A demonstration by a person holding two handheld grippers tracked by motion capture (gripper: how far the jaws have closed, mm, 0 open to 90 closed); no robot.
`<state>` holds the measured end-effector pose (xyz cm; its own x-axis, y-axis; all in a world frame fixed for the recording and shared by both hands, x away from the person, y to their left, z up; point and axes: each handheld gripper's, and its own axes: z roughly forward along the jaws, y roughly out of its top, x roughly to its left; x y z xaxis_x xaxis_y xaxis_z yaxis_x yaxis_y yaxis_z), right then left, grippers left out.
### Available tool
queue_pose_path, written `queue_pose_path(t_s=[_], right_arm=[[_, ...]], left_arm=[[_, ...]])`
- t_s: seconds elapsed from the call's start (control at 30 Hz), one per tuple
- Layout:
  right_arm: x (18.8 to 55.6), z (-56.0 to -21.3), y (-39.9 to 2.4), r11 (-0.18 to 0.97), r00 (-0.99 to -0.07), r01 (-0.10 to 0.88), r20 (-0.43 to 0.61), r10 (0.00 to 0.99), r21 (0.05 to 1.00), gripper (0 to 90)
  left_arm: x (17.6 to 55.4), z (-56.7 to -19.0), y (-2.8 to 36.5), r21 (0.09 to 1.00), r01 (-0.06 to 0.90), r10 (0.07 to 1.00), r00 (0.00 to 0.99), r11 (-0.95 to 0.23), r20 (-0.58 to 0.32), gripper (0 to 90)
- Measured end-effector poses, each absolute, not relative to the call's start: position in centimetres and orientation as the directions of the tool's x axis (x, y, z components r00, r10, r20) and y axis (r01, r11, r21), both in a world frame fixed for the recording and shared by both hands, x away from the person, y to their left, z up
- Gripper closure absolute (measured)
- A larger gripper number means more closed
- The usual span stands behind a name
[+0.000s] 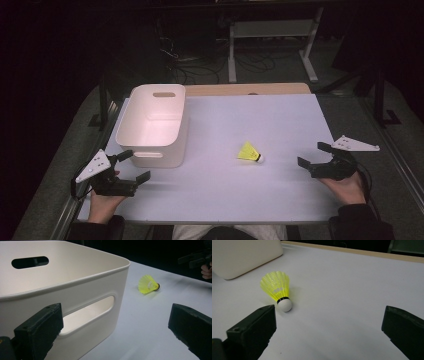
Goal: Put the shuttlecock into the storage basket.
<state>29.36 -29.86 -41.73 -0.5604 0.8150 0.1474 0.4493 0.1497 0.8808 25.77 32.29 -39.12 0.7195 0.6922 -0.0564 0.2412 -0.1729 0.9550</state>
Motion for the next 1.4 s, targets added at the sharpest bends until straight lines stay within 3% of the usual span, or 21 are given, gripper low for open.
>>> queue_pose_path(t_s=[1.4], right_arm=[[30.1, -40.5, -28.7, 0.219, -0.6, 0.475, 0.131, 0.789, 0.852, 0.0]], left_arm=[[25.7, -39.1, 32.5, 0.956, 0.242, 0.694, 0.718, -0.167, -0.061, 0.0]])
